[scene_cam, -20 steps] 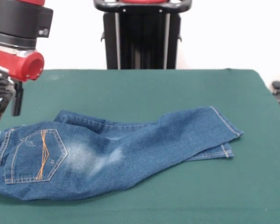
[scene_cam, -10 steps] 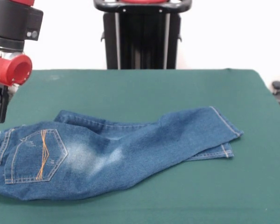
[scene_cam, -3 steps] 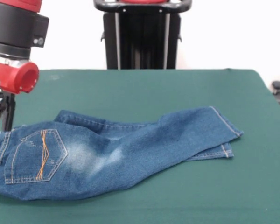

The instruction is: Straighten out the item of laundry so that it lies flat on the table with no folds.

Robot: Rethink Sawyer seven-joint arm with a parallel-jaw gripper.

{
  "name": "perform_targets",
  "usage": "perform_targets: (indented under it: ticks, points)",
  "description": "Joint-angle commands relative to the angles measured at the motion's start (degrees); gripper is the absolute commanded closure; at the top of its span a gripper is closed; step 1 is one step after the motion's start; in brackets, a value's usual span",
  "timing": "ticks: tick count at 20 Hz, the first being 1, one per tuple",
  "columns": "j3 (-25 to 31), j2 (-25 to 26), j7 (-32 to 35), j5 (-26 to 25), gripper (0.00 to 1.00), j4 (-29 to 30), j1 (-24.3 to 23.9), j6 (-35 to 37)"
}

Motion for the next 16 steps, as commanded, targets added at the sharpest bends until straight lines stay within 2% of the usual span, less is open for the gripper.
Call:
perform_targets:
  ticks: [1,16]
  points:
    - [3.4,5.8,7.1,2.9,0.00,-0.3,4.4,2.8]
    - [0.7,10.5,9.8,7.8,0.00,-5.6,7.9,3.3]
